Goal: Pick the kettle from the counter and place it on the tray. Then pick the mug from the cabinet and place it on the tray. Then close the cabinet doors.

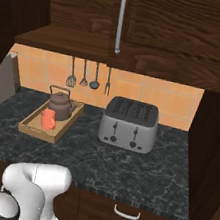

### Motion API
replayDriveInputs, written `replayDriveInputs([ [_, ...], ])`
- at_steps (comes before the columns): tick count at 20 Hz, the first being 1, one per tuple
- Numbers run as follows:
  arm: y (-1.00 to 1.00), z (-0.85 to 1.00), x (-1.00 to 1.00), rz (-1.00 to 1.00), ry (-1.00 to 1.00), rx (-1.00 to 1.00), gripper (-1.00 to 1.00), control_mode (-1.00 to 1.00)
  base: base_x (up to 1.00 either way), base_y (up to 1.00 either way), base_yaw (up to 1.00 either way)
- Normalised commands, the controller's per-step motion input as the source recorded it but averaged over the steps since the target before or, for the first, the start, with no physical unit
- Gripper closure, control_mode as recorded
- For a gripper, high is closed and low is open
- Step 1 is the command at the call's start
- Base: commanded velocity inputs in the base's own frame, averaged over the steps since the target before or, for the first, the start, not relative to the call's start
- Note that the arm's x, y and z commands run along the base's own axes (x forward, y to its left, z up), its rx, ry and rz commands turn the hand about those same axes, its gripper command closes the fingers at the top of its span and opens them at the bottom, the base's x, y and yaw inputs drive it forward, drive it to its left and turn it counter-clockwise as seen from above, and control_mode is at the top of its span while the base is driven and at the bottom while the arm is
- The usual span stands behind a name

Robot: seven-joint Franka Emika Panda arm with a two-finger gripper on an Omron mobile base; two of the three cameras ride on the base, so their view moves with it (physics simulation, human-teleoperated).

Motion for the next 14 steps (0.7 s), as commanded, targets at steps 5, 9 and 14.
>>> replayDriveInputs([
  [5,-0.51,0.28,0.00,0.00,0.11,0.00,-1.00,-1.00,0.00,0.00,0.00],
  [9,-0.43,0.26,0.14,0.00,0.13,0.00,-1.00,-1.00,0.00,0.00,0.00],
  [14,-0.46,0.24,0.22,0.00,0.15,0.00,-1.00,-1.00,0.00,0.00,0.00],
])
